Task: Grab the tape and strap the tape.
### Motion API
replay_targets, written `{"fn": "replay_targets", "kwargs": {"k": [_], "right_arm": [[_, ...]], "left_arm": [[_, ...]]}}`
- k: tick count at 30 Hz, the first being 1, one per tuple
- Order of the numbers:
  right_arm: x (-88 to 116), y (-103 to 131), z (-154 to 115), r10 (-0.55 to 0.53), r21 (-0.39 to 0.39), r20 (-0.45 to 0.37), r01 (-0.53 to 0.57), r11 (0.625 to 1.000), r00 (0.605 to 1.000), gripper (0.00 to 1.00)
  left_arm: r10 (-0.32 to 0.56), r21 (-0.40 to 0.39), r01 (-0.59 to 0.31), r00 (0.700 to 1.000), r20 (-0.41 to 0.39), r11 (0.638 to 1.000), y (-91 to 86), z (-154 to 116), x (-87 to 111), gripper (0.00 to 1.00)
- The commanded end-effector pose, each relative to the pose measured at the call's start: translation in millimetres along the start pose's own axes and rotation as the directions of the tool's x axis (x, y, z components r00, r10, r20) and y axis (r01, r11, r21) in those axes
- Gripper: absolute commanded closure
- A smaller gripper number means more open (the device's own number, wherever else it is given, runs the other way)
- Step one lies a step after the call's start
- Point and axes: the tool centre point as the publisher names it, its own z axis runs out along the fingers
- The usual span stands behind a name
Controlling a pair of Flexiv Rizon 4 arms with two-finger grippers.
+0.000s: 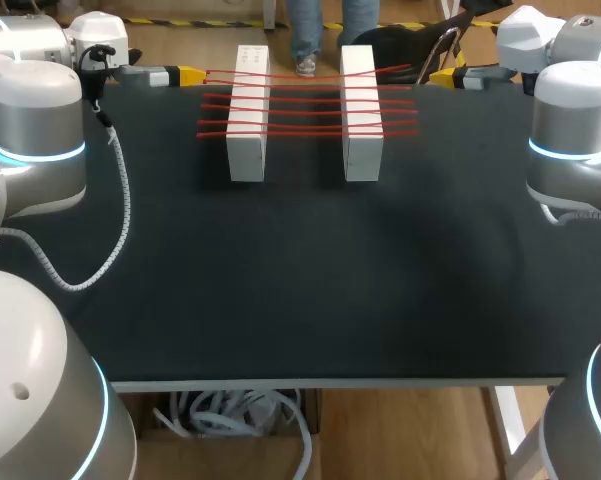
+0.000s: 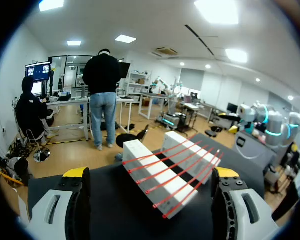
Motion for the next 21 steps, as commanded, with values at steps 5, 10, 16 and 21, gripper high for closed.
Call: {"fn": "replay_targets", "kwargs": {"k": [5, 10, 16, 21], "right_arm": [[-0.7, 0.0, -0.8, 0.0, 0.001, -0.003, 0.0, 1.0, 1.0, 0.0], [-0.7, 0.0, -0.8, 0.0, 0.001, -0.003, 0.0, 1.0, 1.0, 0.0], [-0.7, 0.0, -0.8, 0.0, 0.001, -0.003, 0.0, 1.0, 1.0, 0.0], [-0.7, 0.0, -0.8, 0.0, 0.001, -0.003, 0.0, 1.0, 1.0, 0.0]], "left_arm": [[0.001, 0.005, -0.001, 1.0, 0.001, 1.0, 1.3, 0.3, 0.0, 0.0], [0.001, 0.005, -0.001, 1.0, 0.001, 1.0, 1.3, 0.3, 0.0, 0.0], [0.001, 0.005, -0.001, 1.0, 0.001, 1.0, 1.3, 0.3, 0.0, 0.0], [0.047, -0.013, -0.048, 0.998, -0.037, 0.999, 1.9, 2.2, -0.3, 0.0]]}}
